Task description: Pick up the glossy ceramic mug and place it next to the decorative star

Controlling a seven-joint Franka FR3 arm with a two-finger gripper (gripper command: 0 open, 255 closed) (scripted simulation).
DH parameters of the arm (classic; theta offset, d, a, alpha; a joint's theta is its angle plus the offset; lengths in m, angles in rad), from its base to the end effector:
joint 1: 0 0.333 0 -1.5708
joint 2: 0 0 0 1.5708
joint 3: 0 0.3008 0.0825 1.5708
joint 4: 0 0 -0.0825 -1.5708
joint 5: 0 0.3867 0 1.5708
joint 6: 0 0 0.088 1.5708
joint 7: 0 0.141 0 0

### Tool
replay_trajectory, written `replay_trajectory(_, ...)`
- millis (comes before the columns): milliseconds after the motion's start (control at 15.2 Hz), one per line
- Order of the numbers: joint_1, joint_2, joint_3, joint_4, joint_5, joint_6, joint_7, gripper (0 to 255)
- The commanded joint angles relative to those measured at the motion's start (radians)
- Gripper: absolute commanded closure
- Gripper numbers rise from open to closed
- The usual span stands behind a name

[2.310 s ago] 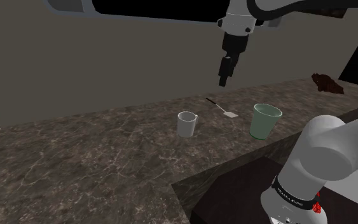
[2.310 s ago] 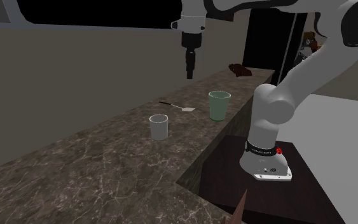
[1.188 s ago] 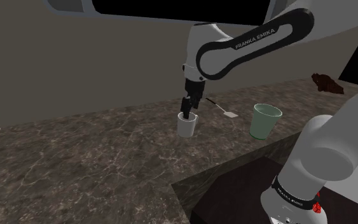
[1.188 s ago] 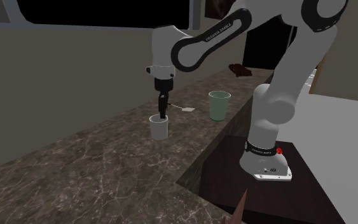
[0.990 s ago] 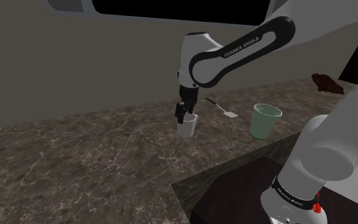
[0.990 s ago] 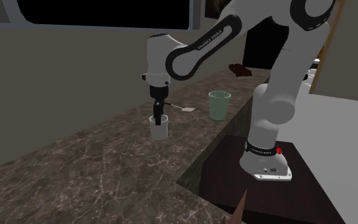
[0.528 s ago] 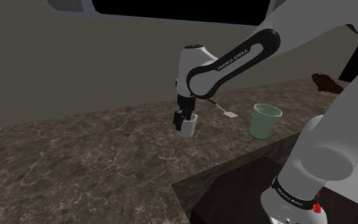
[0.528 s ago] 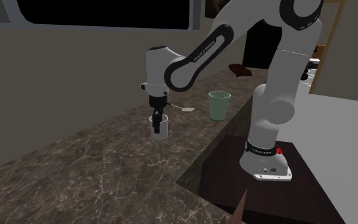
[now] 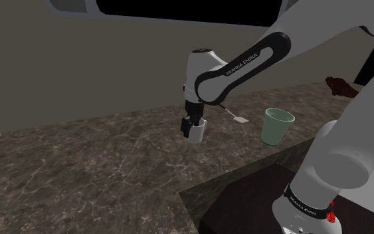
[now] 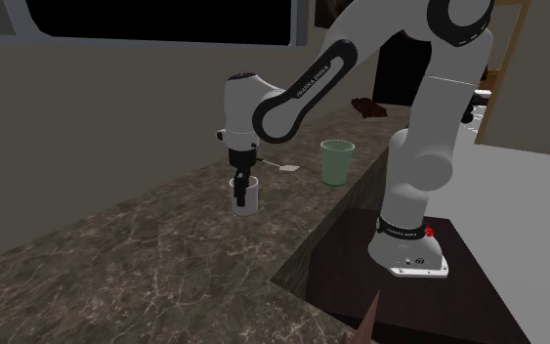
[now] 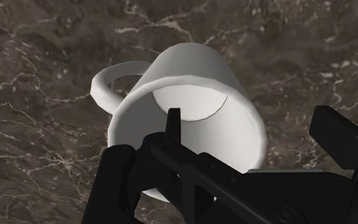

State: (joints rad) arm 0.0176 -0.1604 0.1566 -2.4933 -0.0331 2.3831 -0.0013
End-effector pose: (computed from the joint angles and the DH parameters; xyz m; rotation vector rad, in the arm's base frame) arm 0.4585 0.0778 0.2985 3.0815 0.3055 0.0804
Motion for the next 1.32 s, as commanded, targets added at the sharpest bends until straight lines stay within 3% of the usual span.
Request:
replay_trajectory(0,0.0,0.0,0.0,0.0,0.0,0.0,0.0,255)
replay_trajectory(594,0.0,0.0,0.0,0.0,0.0,0.0,0.0,255)
replay_trajectory(1254,0.004,-0.082,-0.006,0.065,0.019,-0.147,-0.019,255)
